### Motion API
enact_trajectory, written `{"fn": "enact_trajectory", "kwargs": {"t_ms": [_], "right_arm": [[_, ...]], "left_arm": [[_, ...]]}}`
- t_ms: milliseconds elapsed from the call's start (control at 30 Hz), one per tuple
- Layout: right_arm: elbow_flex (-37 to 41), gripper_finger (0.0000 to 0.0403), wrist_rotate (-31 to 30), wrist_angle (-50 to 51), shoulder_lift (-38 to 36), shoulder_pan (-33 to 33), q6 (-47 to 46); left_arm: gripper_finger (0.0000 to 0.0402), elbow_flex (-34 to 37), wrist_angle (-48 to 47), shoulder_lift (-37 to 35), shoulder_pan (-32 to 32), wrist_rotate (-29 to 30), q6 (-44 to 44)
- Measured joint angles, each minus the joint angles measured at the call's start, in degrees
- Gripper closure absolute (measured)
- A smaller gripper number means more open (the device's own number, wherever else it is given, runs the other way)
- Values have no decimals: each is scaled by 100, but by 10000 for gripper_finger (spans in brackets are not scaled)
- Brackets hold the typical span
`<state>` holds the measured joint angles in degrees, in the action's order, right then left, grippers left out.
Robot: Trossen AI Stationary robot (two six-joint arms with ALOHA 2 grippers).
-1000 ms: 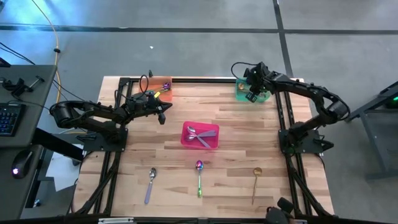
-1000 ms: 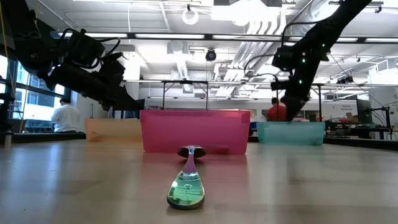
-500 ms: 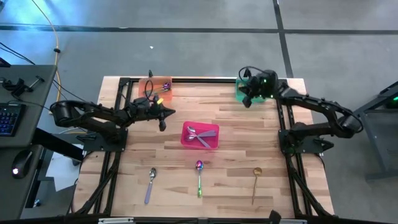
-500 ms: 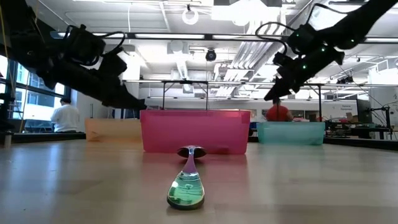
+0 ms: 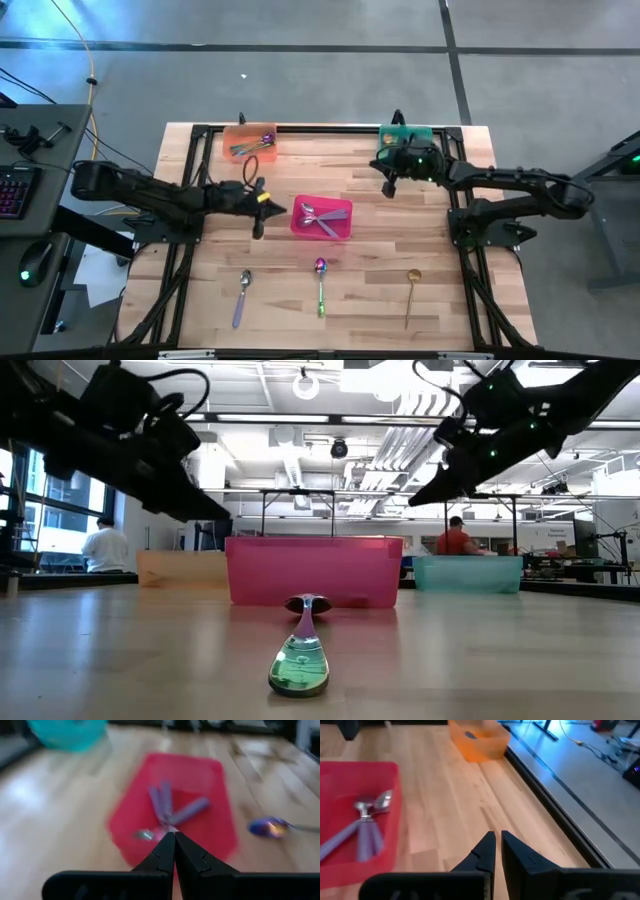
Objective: Sort silverware by color (type)
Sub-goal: Put the purple spoon into the red bin
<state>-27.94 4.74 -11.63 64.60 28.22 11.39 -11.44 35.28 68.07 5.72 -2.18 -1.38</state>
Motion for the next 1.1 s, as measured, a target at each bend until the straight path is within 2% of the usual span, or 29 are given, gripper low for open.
{"fn": "enact_trajectory", "kwargs": {"t_ms": [233,433,533,667,833,1100], "right_arm": [[0,392,-523,3,-63,-635,-2],[0,392,-820,3,-63,-1007,-2],[0,392,-886,2,-63,-1115,-28],[0,392,-888,-7,-63,-1202,-93],[0,392,-891,-23,-63,-1230,-130],[0,392,-892,-25,-63,-1233,-389]], "left_arm": [[376,-827,-3111,-817,-992,543,-870],[342,-1394,-4800,-901,-2075,404,-1727],[325,-1471,-5276,-768,-2613,295,-2058],[300,-1509,-5684,-626,-3018,141,-2745],[263,-1506,-5837,-457,-3222,-228,-3276],[228,-1504,-5697,15,-3257,-494,-3183]]}}
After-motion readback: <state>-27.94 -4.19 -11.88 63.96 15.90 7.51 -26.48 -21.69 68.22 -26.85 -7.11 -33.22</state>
